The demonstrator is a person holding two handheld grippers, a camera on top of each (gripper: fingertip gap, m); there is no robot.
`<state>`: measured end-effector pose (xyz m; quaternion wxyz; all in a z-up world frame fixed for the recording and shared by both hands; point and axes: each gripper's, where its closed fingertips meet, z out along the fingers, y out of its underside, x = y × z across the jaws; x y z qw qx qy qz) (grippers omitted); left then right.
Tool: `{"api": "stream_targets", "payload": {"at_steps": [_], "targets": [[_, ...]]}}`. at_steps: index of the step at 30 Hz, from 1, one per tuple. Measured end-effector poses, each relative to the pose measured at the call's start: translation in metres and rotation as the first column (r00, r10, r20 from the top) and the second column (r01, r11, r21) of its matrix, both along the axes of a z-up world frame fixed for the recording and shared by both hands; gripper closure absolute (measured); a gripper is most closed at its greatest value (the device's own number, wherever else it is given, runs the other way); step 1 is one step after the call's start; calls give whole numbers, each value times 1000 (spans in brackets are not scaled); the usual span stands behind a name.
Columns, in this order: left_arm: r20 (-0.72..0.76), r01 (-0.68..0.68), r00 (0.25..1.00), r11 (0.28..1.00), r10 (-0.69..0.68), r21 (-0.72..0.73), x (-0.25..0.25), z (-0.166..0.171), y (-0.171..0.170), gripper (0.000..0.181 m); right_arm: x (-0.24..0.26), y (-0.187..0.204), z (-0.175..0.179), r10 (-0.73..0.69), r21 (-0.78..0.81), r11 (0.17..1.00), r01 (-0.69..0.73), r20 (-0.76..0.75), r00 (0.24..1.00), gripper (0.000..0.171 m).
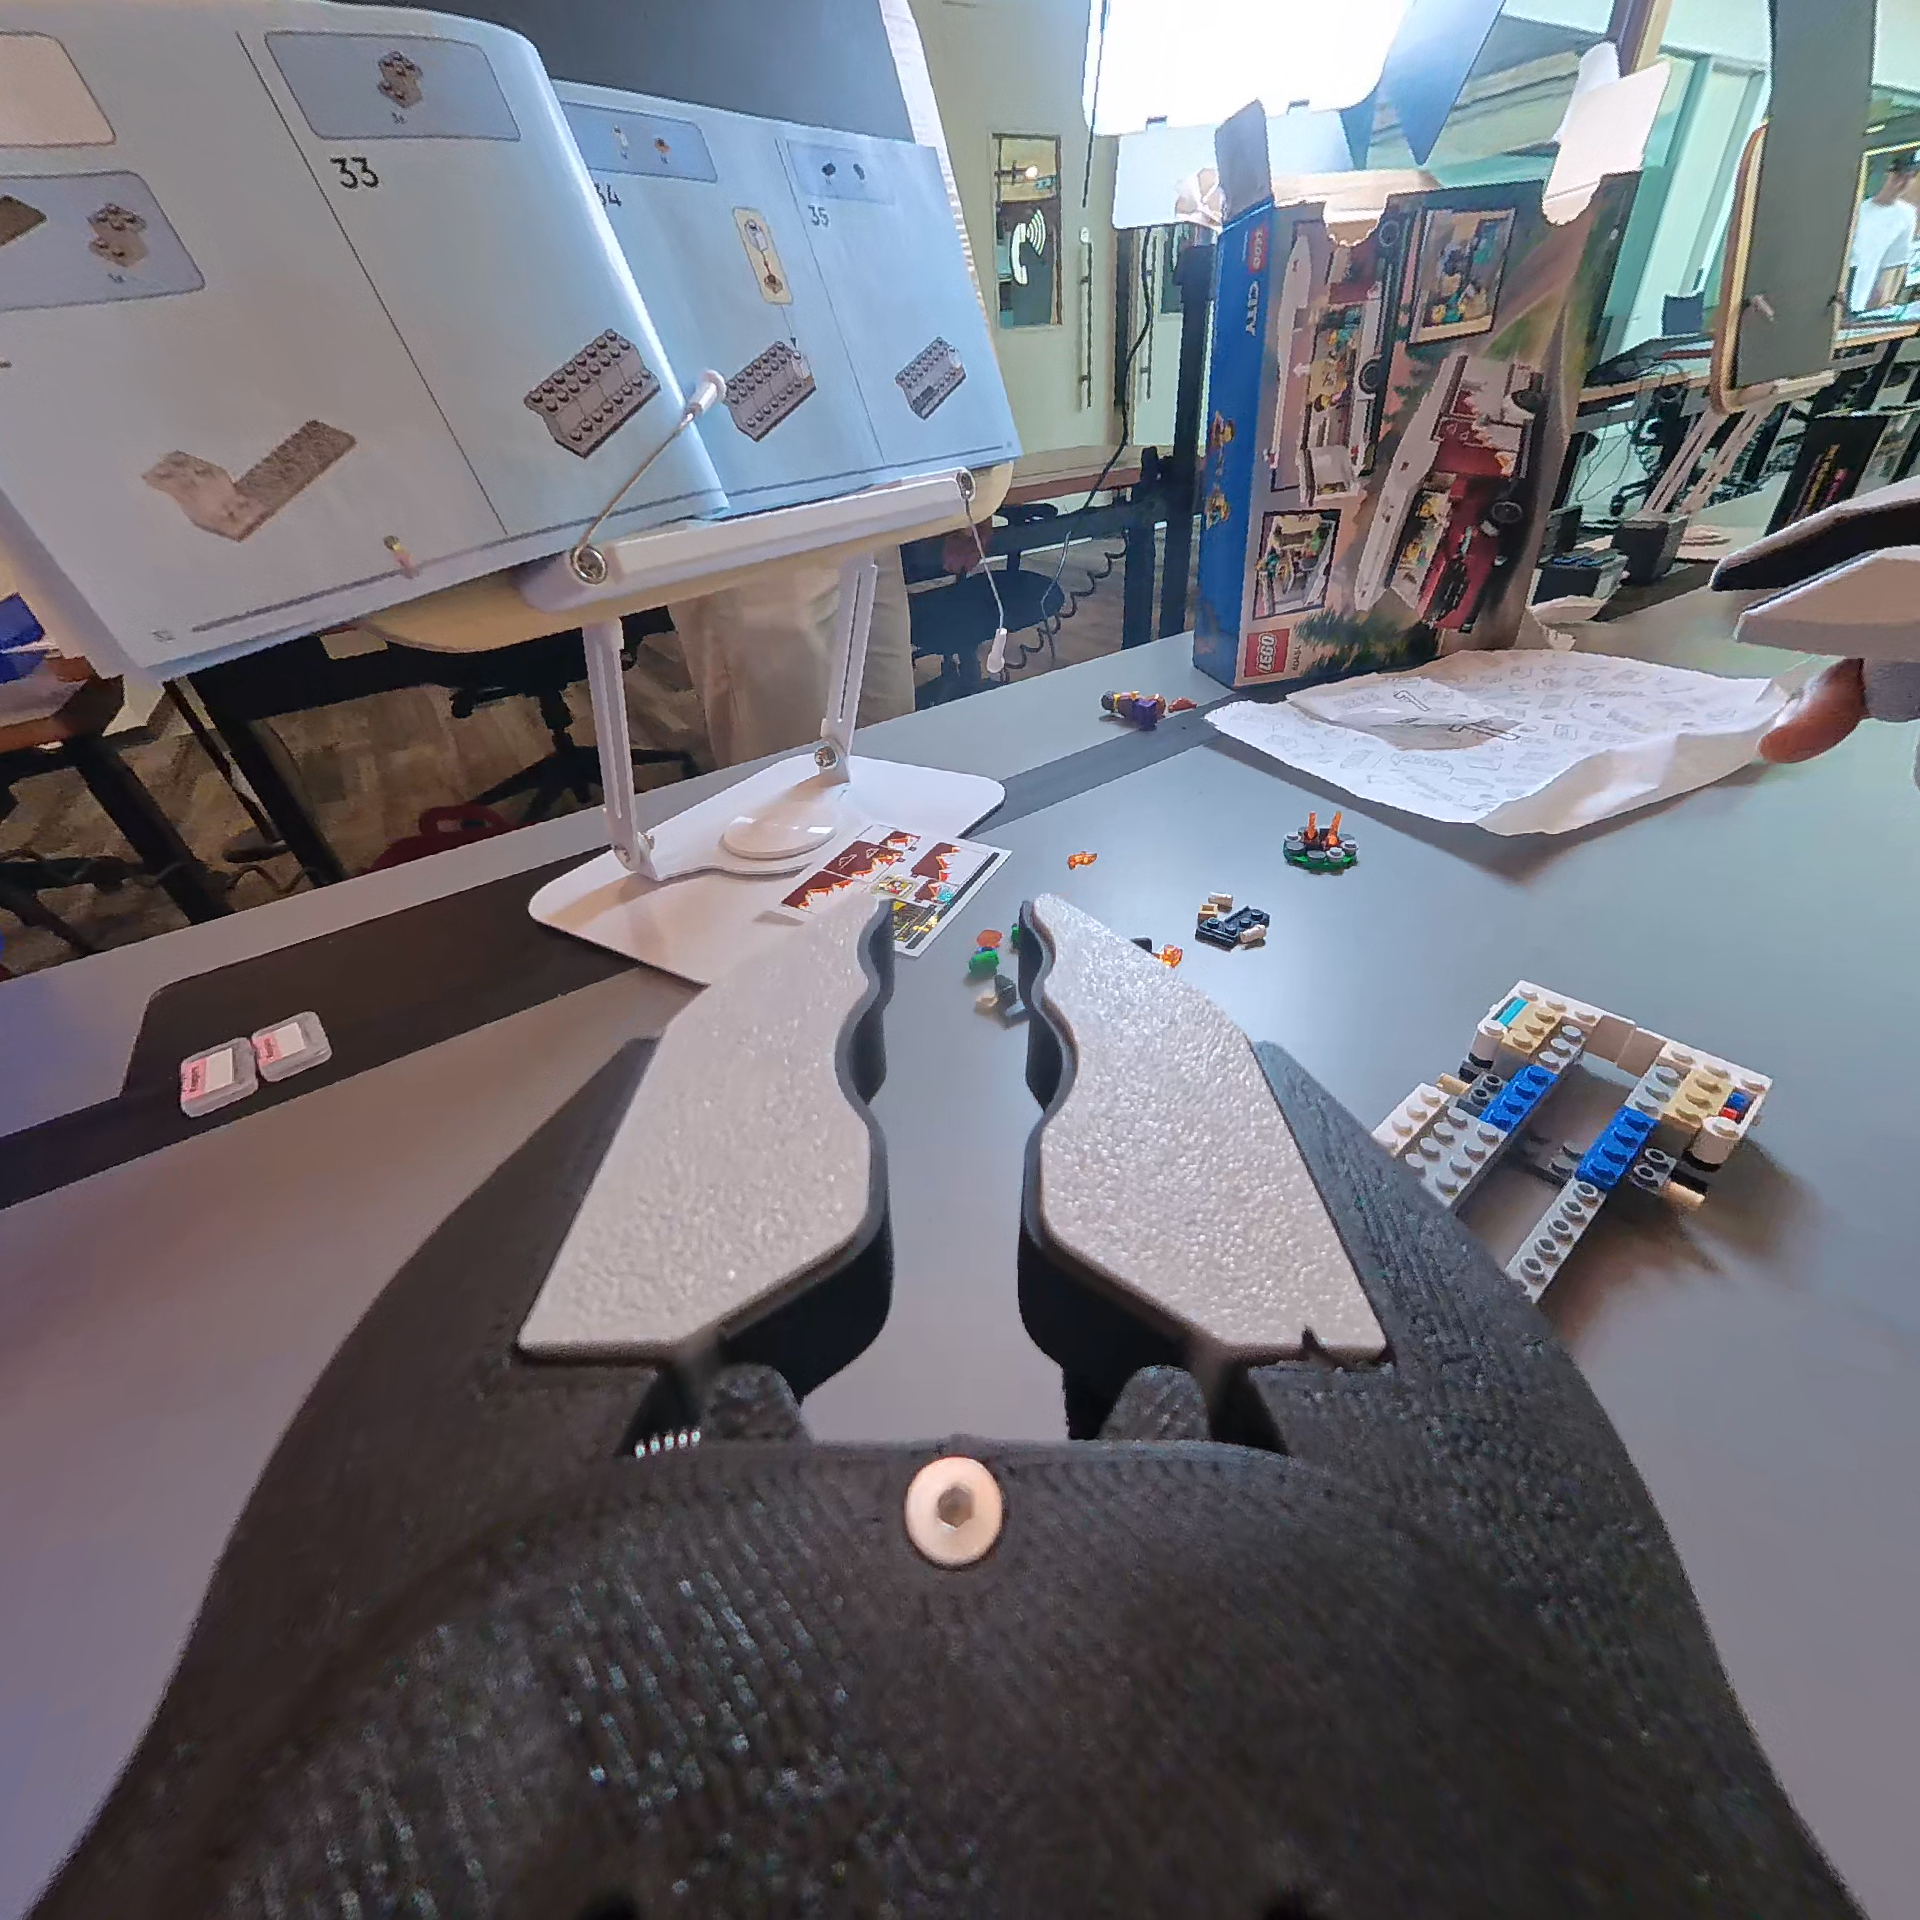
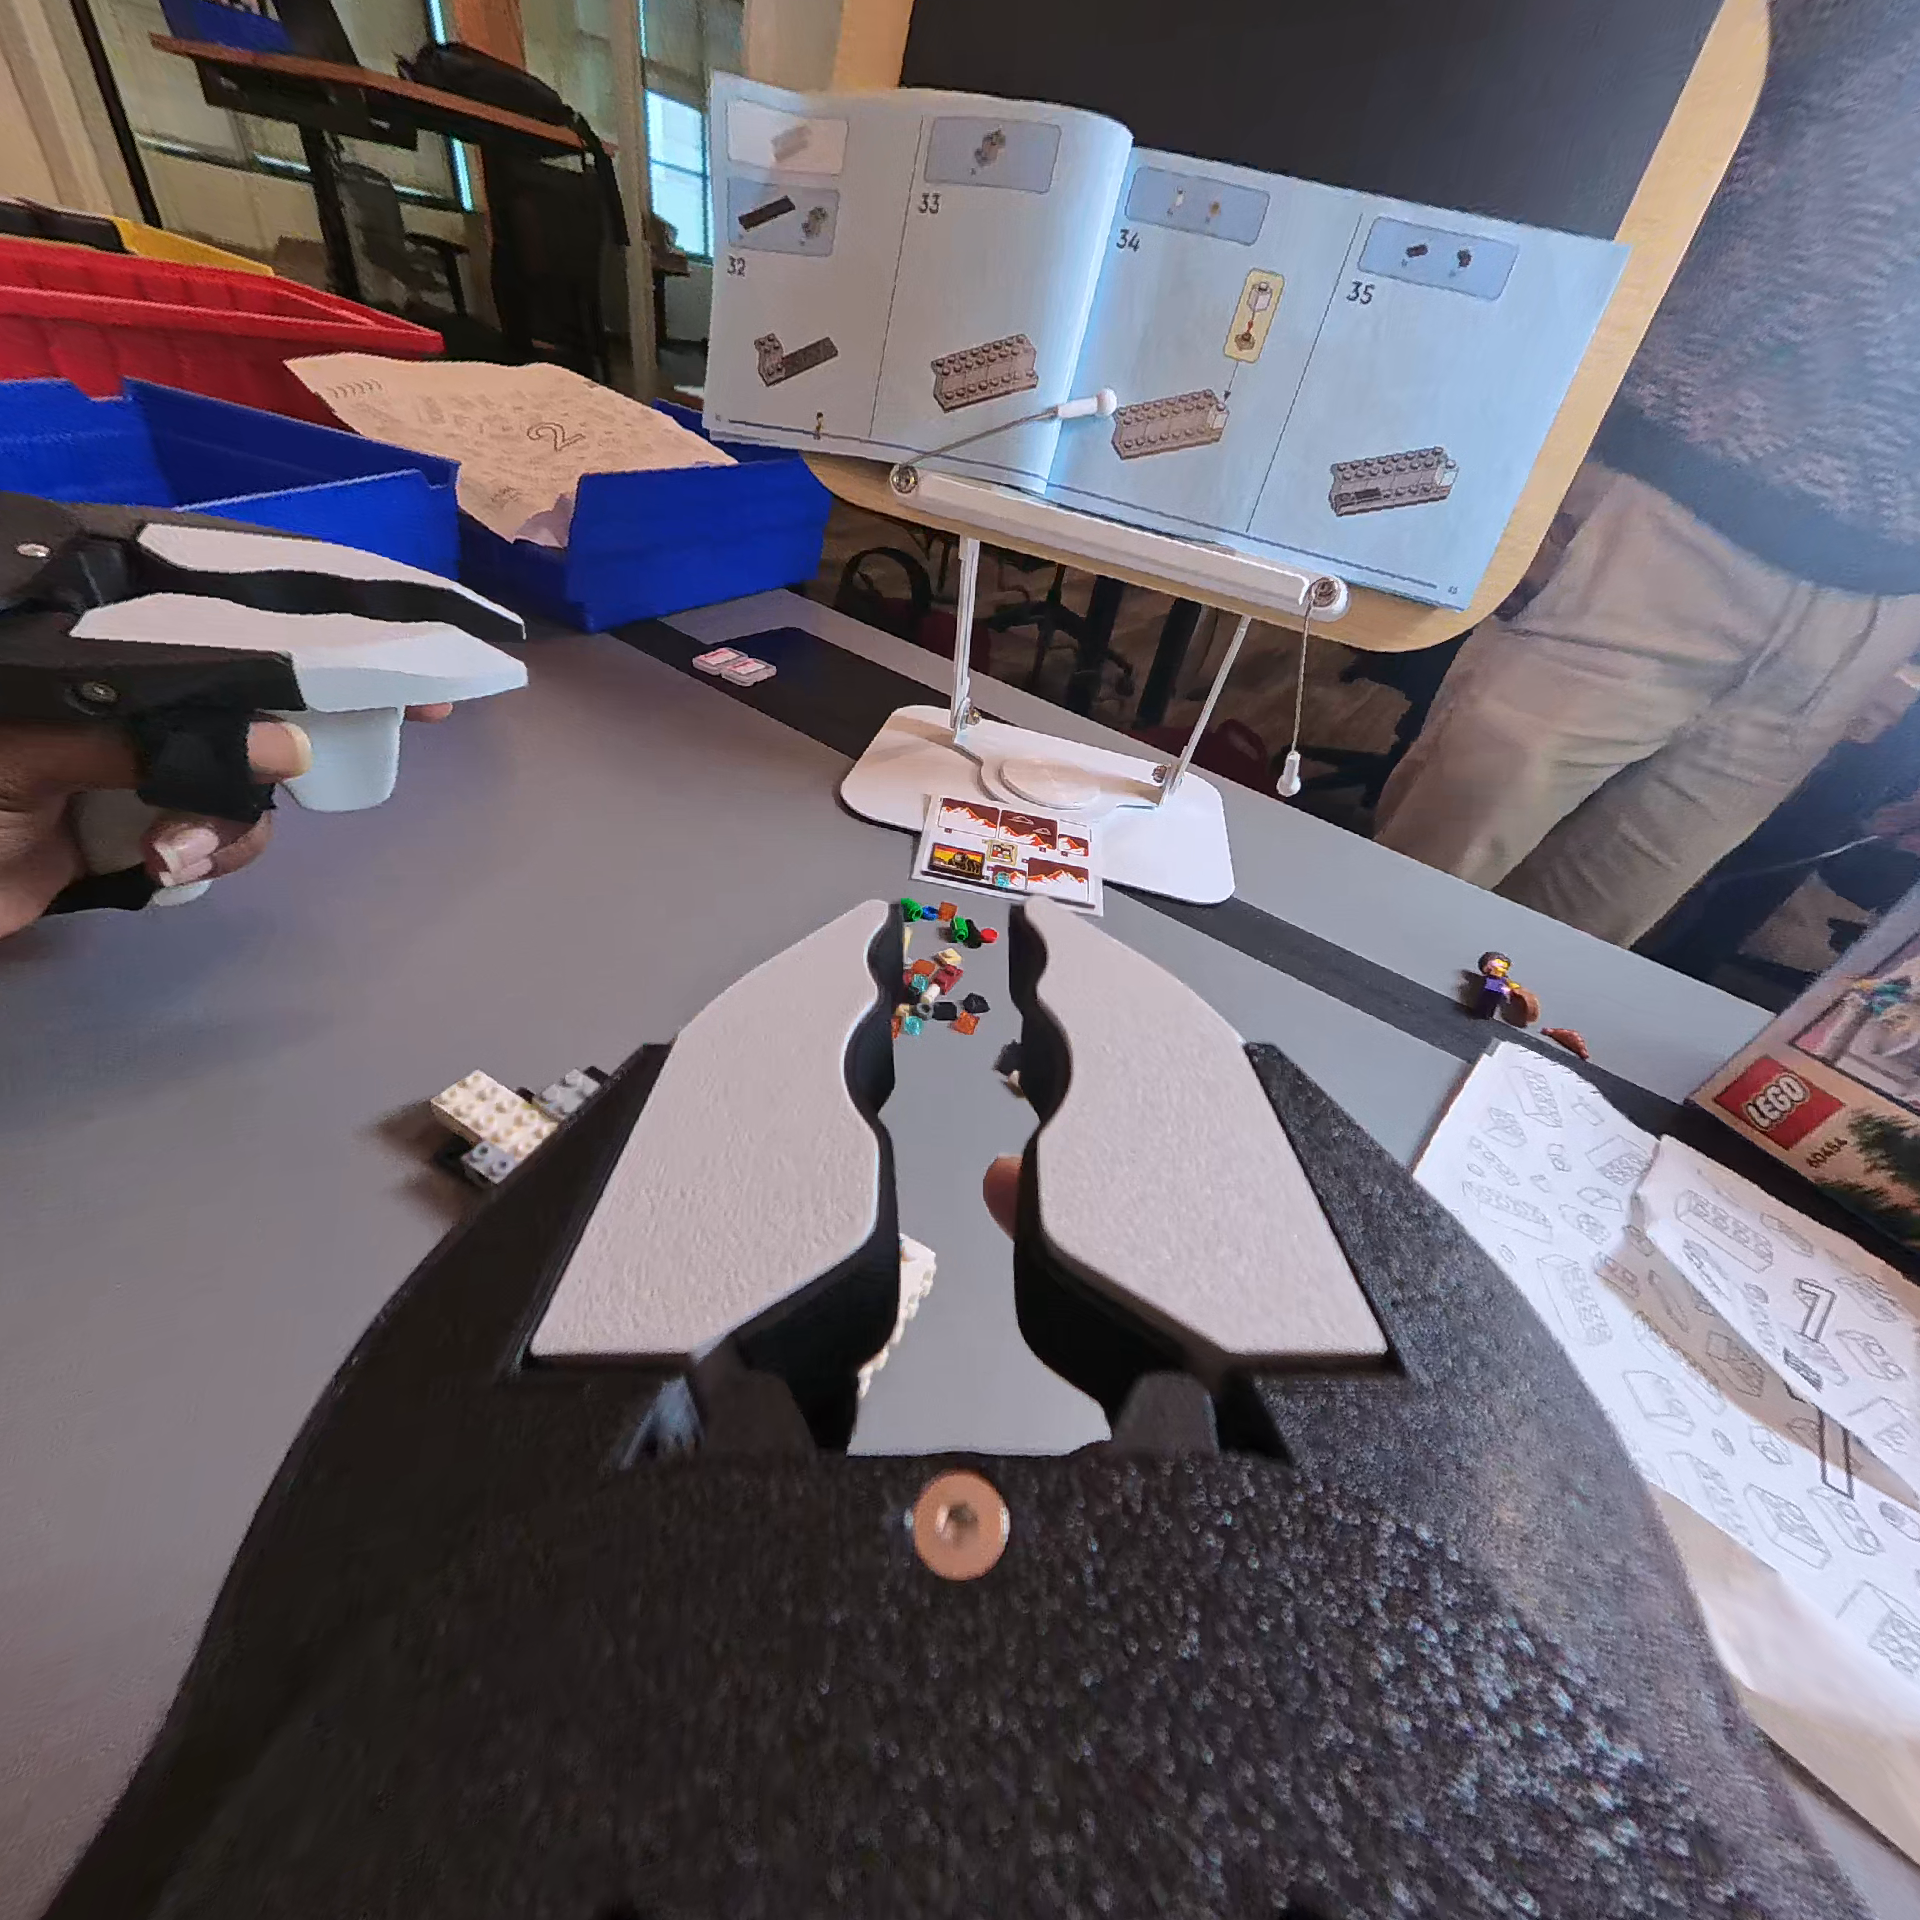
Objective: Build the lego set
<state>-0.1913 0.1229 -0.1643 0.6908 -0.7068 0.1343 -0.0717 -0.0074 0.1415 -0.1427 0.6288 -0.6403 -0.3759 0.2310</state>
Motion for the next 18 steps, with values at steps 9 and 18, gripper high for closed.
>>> {"api": "stream_targets", "payload": {"at_steps": [9, 18], "targets": [[11, -2, 1000, 1000, 2, -16, -4, -5, 2, 159, -5, 24, -47, 68, -9, 998, -67, 78, 995, 152], [65, 20, 998, 999, -22, 26, -7, 11, -2, 158, -1, 29, -50, 83, -74, 994, -82, 5, 997, 148]]}}
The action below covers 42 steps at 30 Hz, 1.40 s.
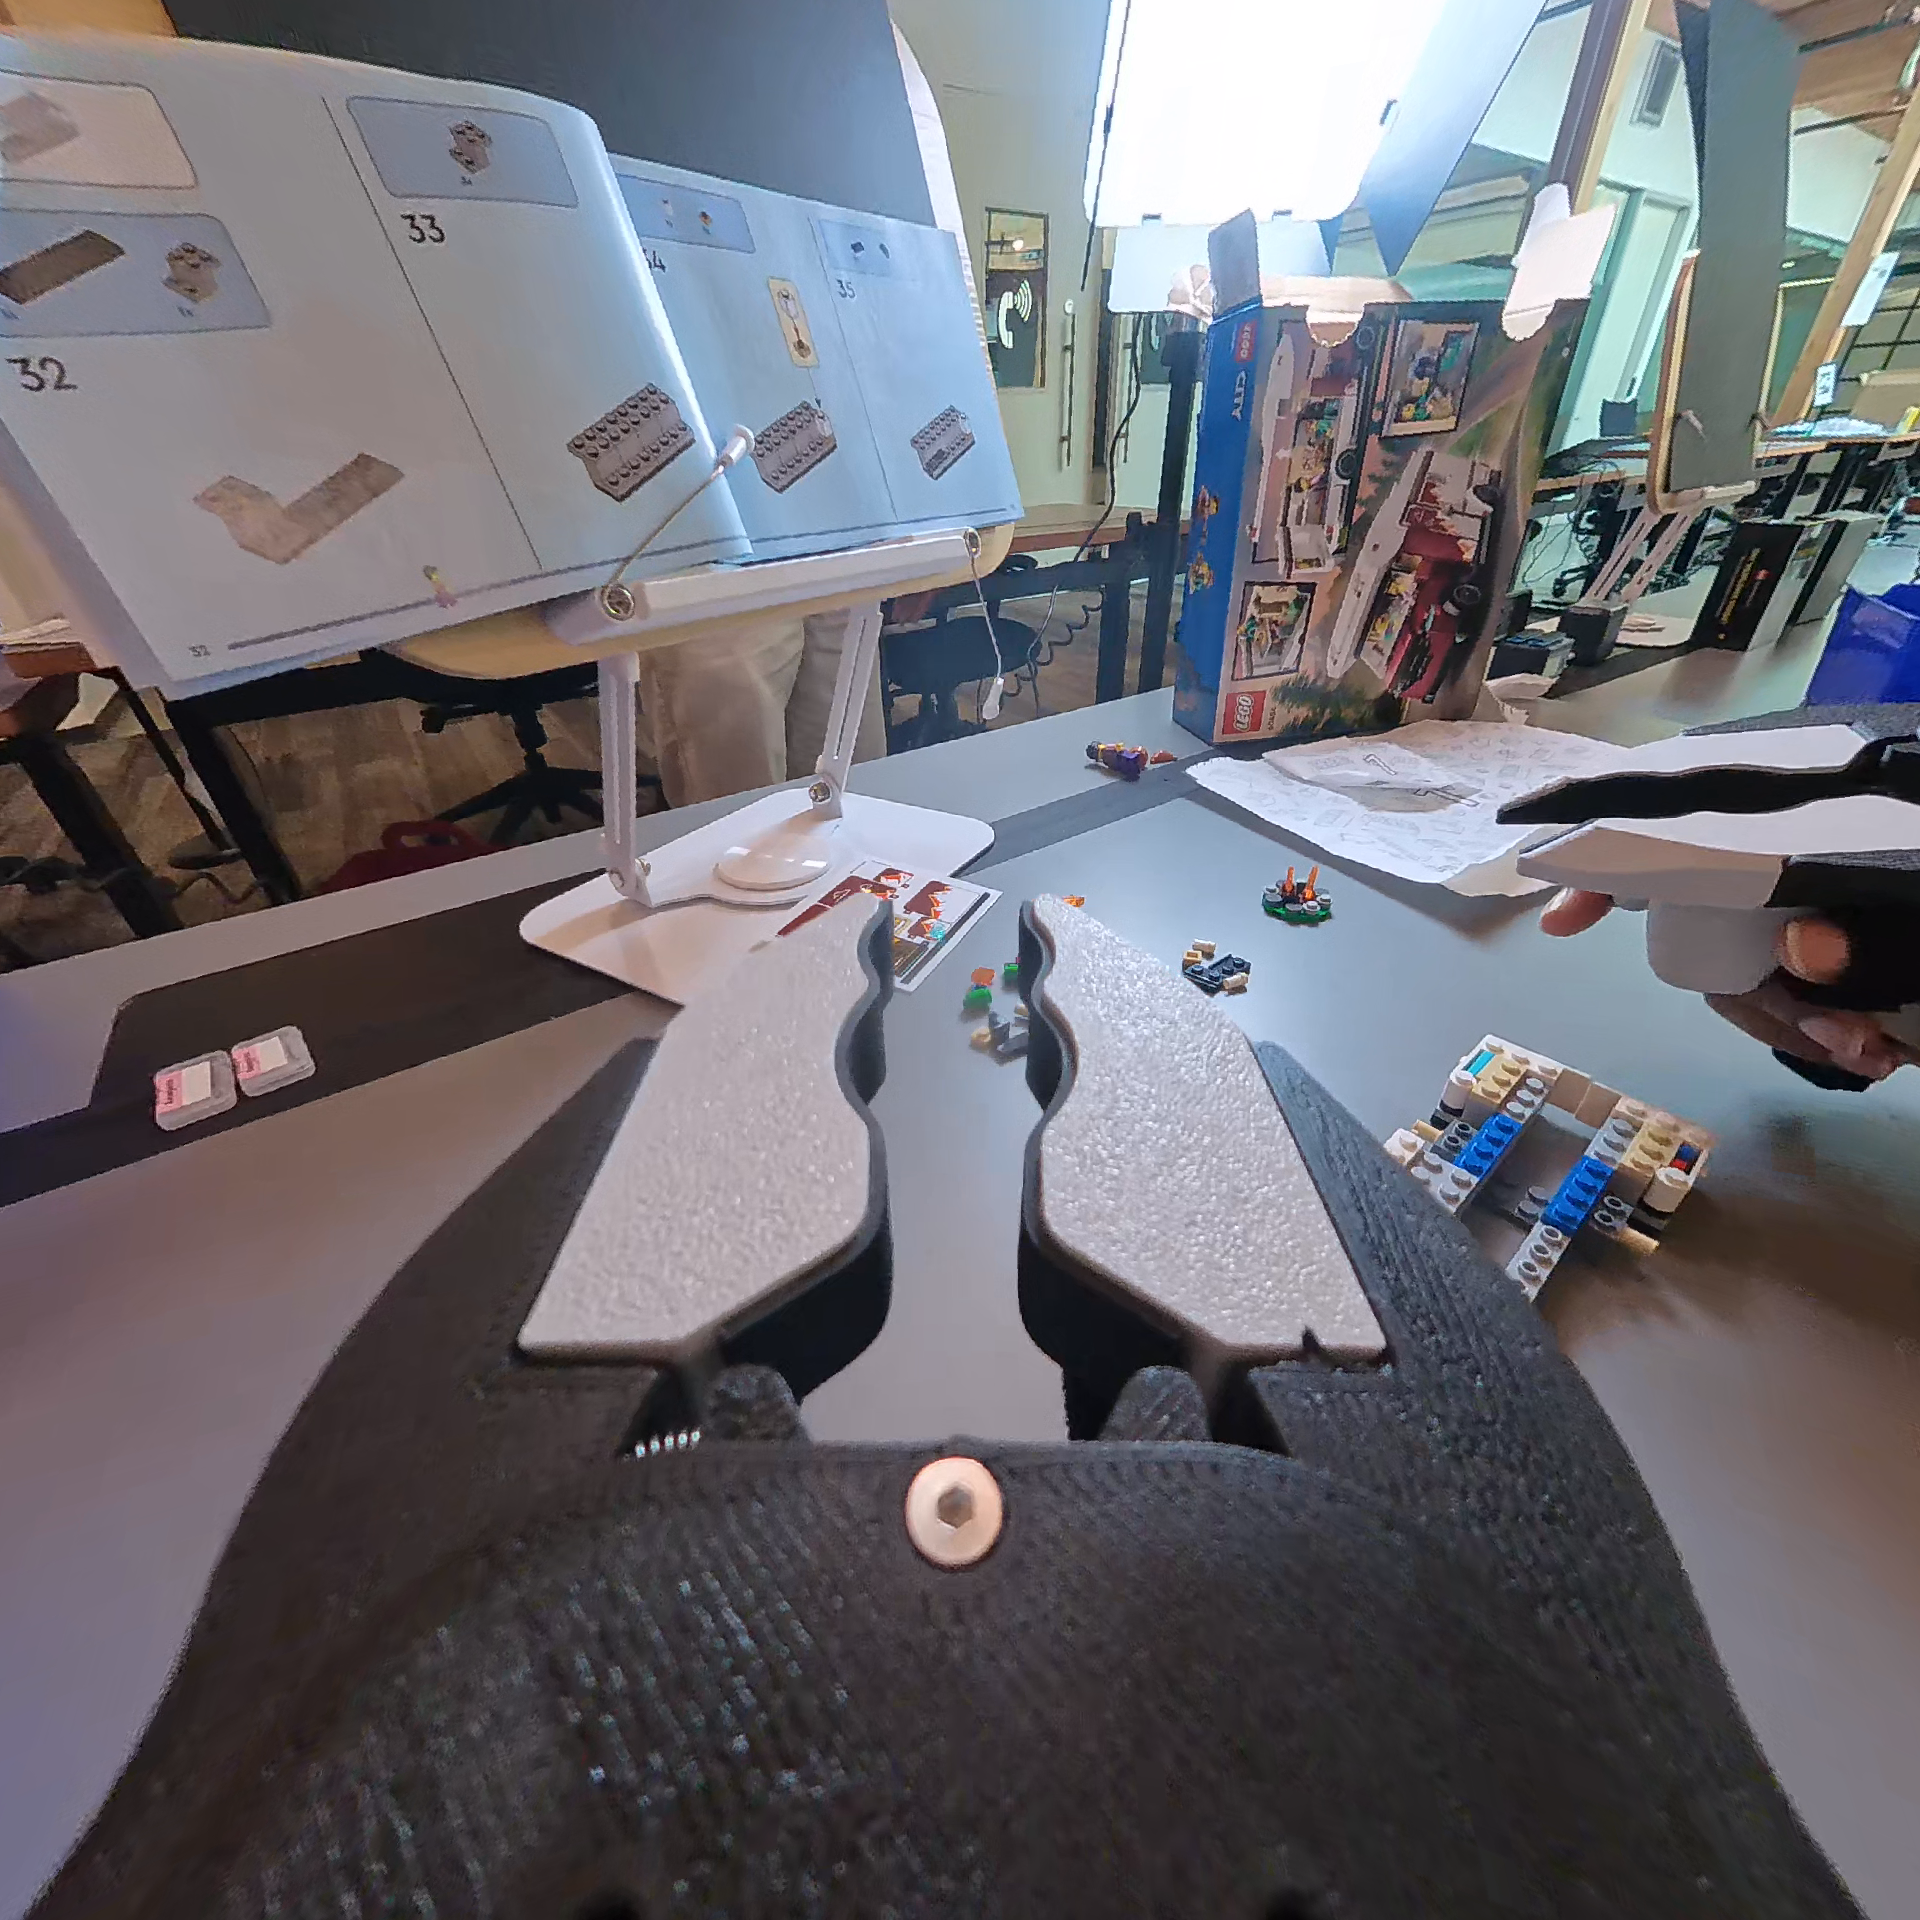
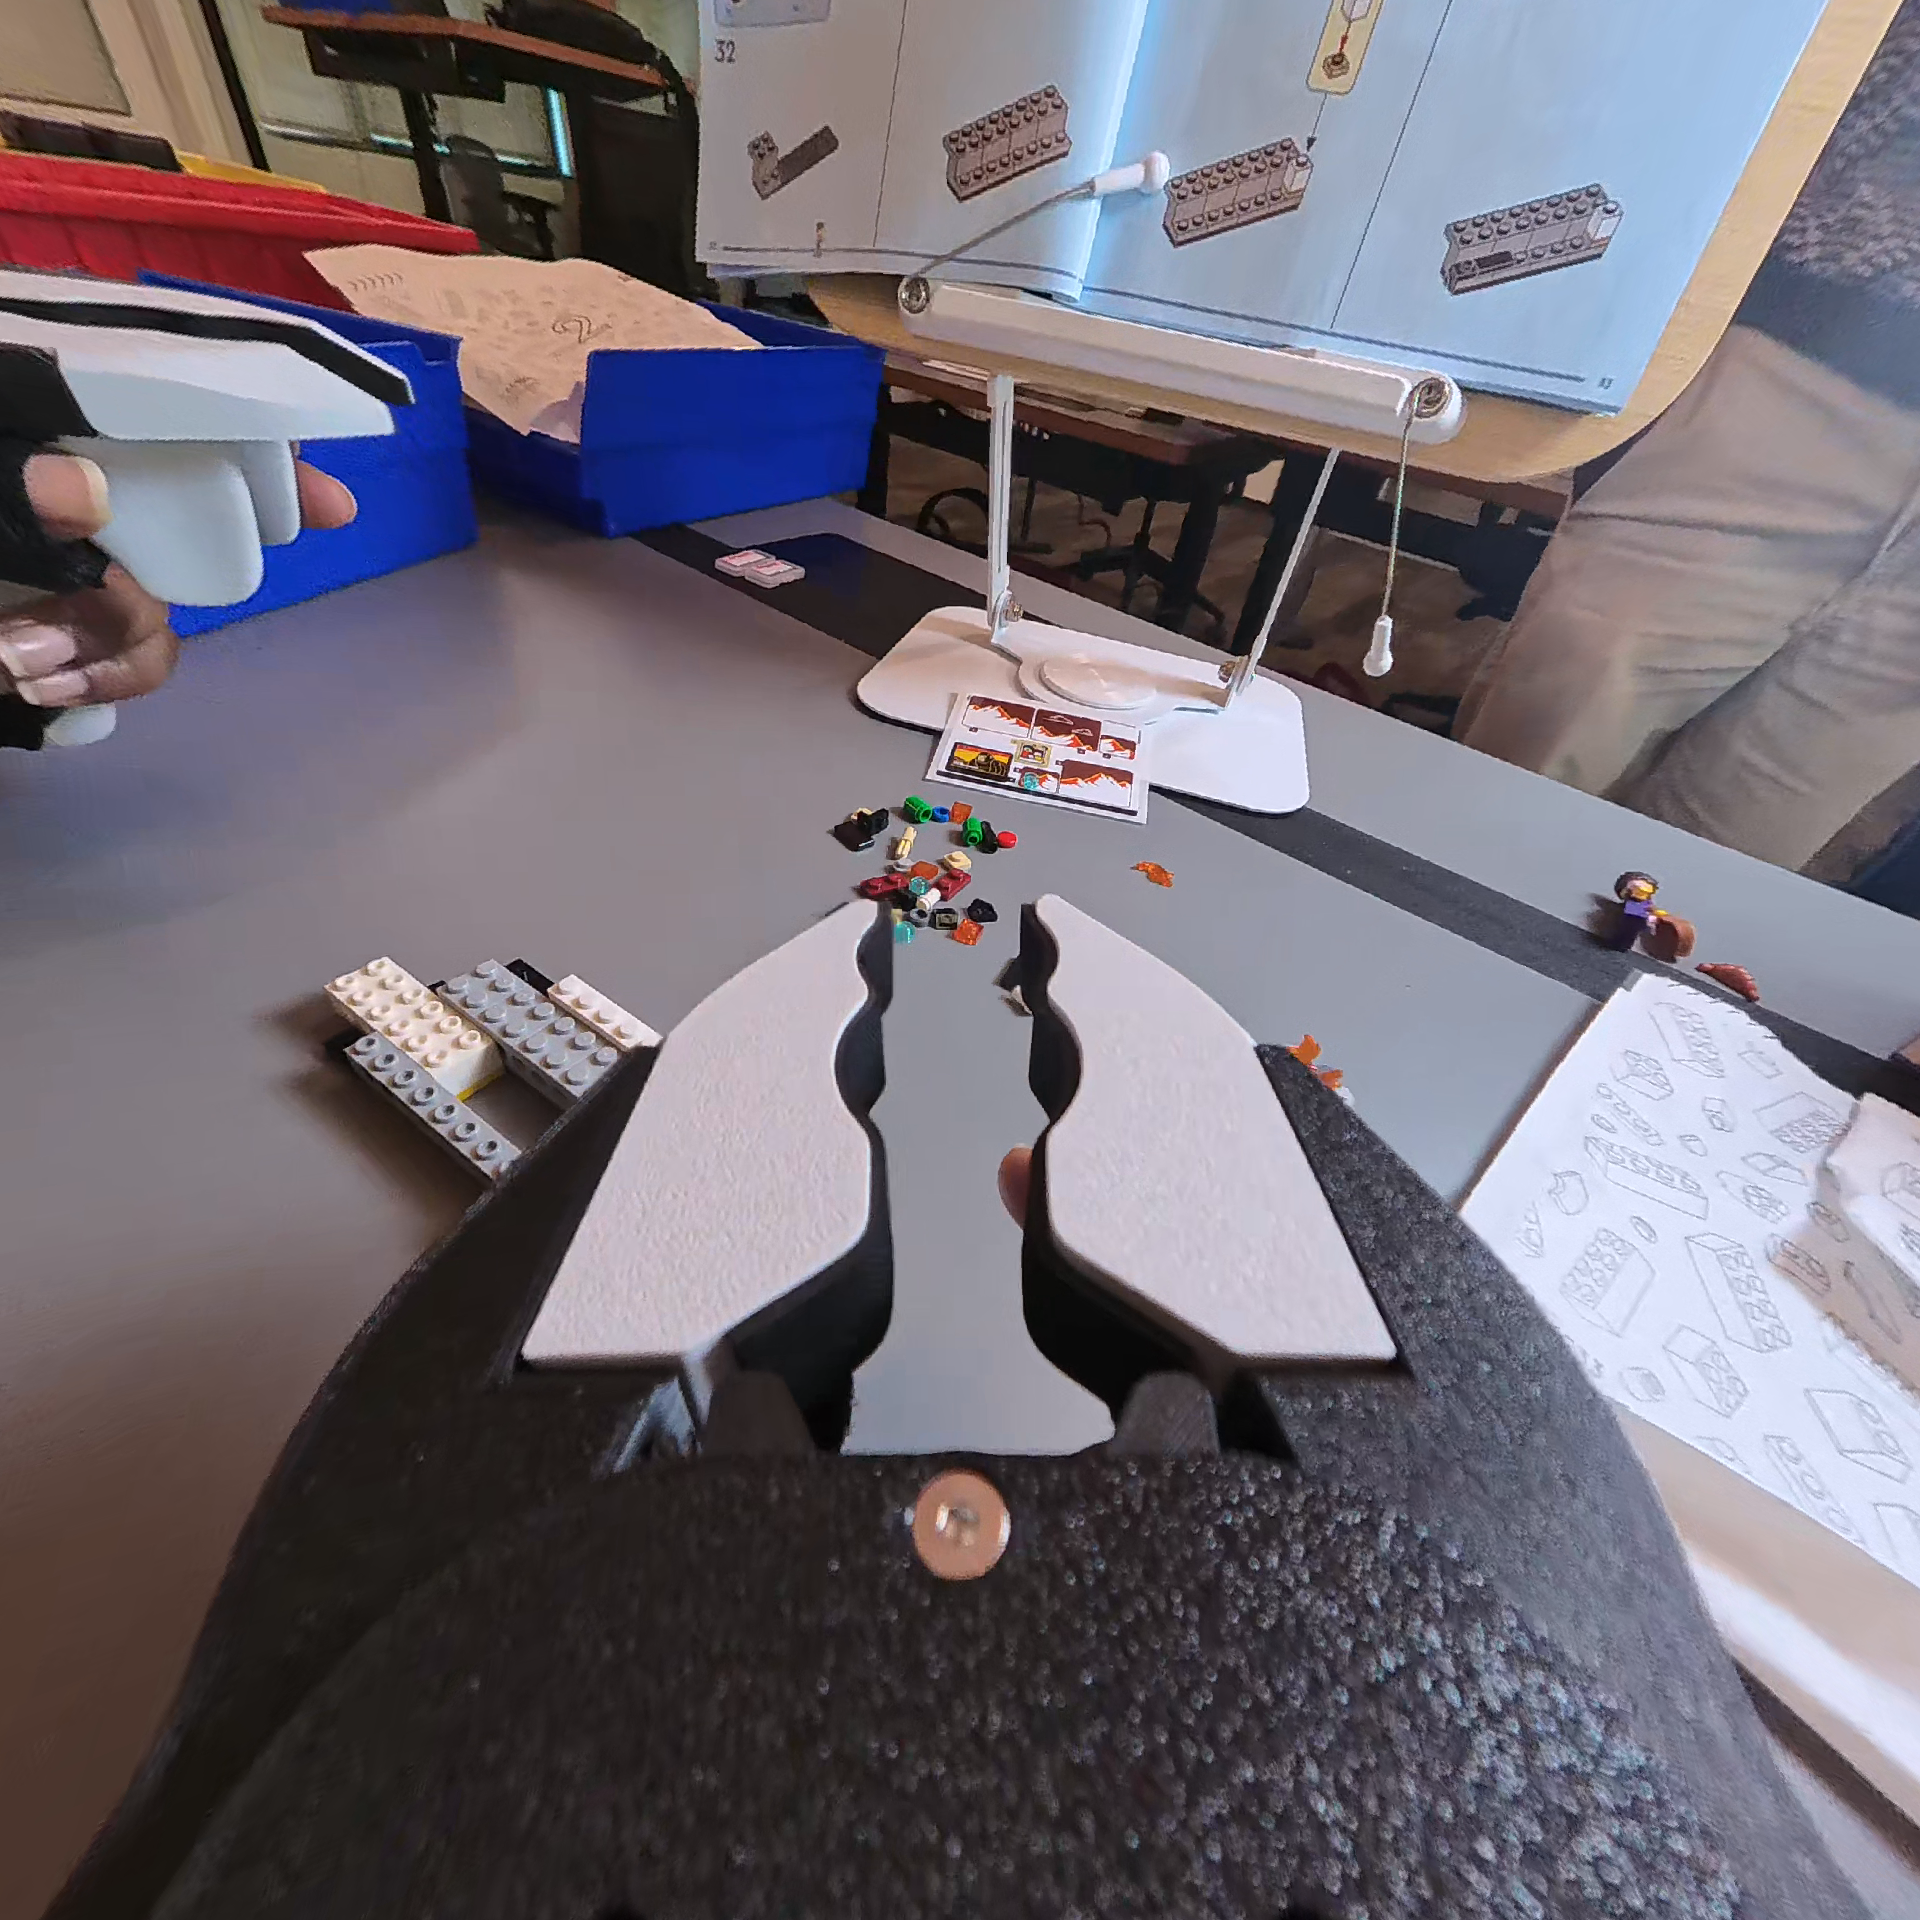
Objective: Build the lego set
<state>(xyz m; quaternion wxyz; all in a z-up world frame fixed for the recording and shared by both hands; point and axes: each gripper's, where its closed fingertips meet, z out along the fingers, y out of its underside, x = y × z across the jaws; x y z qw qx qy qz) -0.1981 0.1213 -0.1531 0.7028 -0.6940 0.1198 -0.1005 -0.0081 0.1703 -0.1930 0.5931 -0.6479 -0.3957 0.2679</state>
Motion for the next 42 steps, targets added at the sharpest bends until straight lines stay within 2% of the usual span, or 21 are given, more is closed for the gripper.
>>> {"api": "stream_targets", "payload": {"at_steps": [5, 9, 12, 20, 24, 26, 28, 32, 34, 37, 39, 42], "targets": [[-1, -5, 1000, 1000, 5, 27, 1, 9, -4, 159, 1, -1, 5, 24, -13, 1000, -24, -42, 999, 138], [-34, -9, 999, 997, 12, 76, -1, 28, -16, 170, 10, 5, 15, -33, -6, 999, 33, -85, 996, 137], [-81, -62, 994, 992, 71, 106, -9, 34, -20, 169, 13, 7, 16, -48, -14, 999, 47, -94, 994, 137], [-72, -145, 986, 988, 149, 53, -29, 23, -17, 168, 10, 4, 14, -65, 41, 997, 68, -53, 996, 138], [-65, -171, 983, 984, 174, 44, -40, 28, -18, 159, 12, 6, 17, -73, 59, 995, 76, -48, 996, 139], [-46, -176, 983, 983, 179, 51, -46, 44, -23, 151, 16, 7, 24, -77, 61, 995, 80, -63, 995, 139], [-41, -189, 980, 975, 195, 118, -58, 79, -39, 153, 23, 8, 37, -75, 67, 994, 80, -82, 994, 140], [-130, -244, 957, 963, 258, 115, -116, 132, -75, 152, 45, 5, 45, -67, 28, 997, 70, -86, 994, 141], [-171, -302, 936, 951, 308, 58, -161, 141, -89, 155, 56, 1, 39, -68, 34, 997, 71, -79, 995, 143], [-250, -378, 907, 917, 339, -128, -226, 120, -103, 155, 59, -7, 28, -37, 25, 999, 39, -63, 997, 144], [-326, -384, 901, 877, 288, -289, -254, 87, -110, 159, 55, -10, 32, -18, 52, 998, 20, -53, 998, 144], [-360, -321, 925, 753, 120, -574, -269, 20, -125, 157, 52, -14, 37, -1, 106, 994, 5, -37, 999, 146]]}}
